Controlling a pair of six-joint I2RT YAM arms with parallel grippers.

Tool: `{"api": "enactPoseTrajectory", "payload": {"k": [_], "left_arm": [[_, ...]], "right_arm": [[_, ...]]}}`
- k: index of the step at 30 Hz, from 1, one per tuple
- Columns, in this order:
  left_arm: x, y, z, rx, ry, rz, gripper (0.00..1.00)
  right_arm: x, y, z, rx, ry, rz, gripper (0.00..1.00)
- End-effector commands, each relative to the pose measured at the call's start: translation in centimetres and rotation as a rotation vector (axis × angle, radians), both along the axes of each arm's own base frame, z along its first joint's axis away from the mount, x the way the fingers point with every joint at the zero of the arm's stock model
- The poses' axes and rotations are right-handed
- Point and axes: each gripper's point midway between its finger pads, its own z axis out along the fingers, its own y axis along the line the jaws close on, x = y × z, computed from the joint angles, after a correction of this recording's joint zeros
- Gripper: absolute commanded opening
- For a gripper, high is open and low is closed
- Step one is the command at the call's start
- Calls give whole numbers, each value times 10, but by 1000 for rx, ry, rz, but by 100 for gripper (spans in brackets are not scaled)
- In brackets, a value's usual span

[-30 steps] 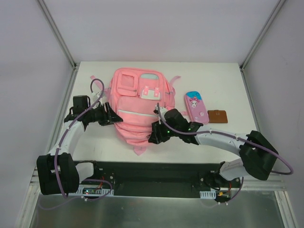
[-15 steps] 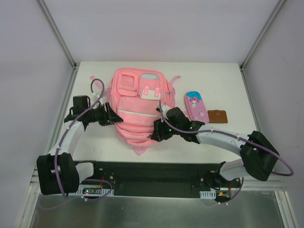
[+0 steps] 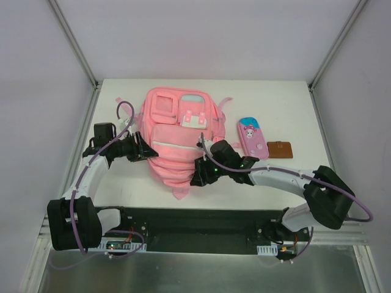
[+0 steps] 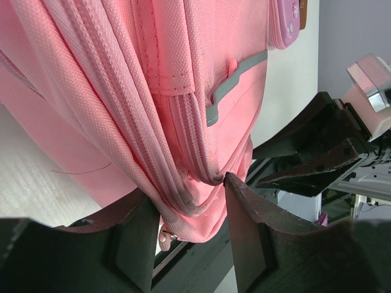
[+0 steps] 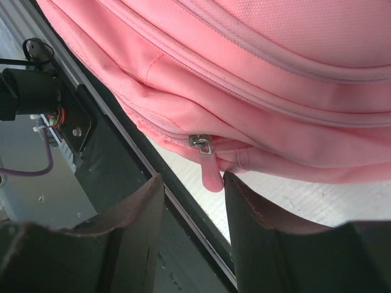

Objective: Pack the student bag
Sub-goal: Zip the student bag at the center of the board.

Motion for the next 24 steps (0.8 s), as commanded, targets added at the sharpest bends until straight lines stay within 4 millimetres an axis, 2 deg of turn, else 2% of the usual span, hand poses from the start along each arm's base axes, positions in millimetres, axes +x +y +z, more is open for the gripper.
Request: {"api": "enactPoseTrajectory", "payload": {"k": [1, 4, 13, 14, 15, 18, 20, 22, 24], "left_arm": [[4, -4, 23, -42, -103, -51, 42], [3, -5, 22, -44, -103, -52, 42], [1, -5, 23, -46, -104, -53, 42], [1, -5, 23, -46, -105, -53, 42], [1, -5, 23, -48, -104, -54, 42], [1, -5, 23, -50, -101, -55, 42], [1, -5, 22, -51, -101, -56, 42], [1, -5, 23, -49, -102, -57, 41], [2, -5, 22, -48, -101, -54, 41]], "right_arm": [[-2, 15, -1, 38, 67, 4, 46], [1, 21, -9, 32, 82, 2, 46], [19, 39, -5, 99, 117, -42, 38], [20, 40, -4, 106, 120, -42, 35], [21, 42, -3, 116, 126, -42, 23], [20, 44, -5, 120, 150, -41, 21], [21, 43, -10, 114, 169, -45, 15], [21, 42, -10, 117, 166, -45, 1], [20, 41, -6, 127, 151, -43, 1]]}}
